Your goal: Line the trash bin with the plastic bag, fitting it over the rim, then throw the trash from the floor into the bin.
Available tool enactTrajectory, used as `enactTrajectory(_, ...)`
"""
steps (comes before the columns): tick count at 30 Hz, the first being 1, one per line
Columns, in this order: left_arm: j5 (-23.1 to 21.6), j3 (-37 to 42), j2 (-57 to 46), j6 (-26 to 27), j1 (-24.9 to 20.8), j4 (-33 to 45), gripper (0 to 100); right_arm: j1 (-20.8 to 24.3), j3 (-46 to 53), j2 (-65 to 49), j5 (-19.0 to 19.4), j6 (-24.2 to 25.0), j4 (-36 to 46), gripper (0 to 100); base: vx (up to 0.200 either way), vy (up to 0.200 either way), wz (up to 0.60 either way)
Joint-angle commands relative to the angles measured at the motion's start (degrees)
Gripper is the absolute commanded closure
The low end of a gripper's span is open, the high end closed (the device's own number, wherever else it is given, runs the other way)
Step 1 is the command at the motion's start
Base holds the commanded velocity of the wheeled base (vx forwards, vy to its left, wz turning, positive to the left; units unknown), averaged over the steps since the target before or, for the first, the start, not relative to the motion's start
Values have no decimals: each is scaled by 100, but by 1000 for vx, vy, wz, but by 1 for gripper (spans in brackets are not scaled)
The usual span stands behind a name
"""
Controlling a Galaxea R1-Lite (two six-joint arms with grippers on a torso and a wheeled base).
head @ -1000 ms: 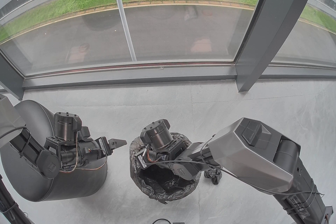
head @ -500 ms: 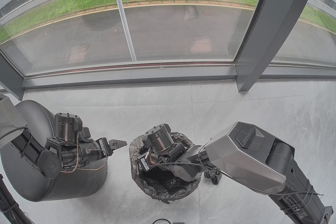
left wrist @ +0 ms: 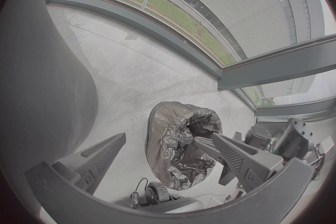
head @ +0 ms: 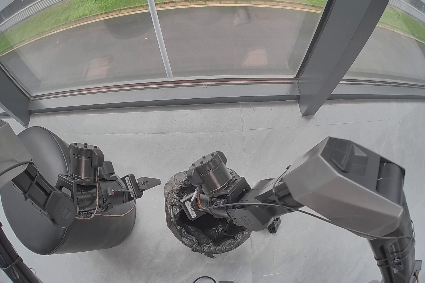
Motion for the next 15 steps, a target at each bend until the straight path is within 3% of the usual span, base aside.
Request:
enactTrajectory(1, 1, 127, -418, -21, -78, -5, 0, 137, 970, -1214, -193, 90, -21, 100, 0, 0, 0)
enactTrajectory(7, 1, 417, -1350, -188, -87, 13, 0, 304, 1989, -2137, -501, 81, -3, 100, 0, 0, 0)
enactTrajectory(15, 27, 1147, -3802, -47, -69, 514, 0, 269, 3290, -3596, -896, 107, -82, 100, 0, 0, 0)
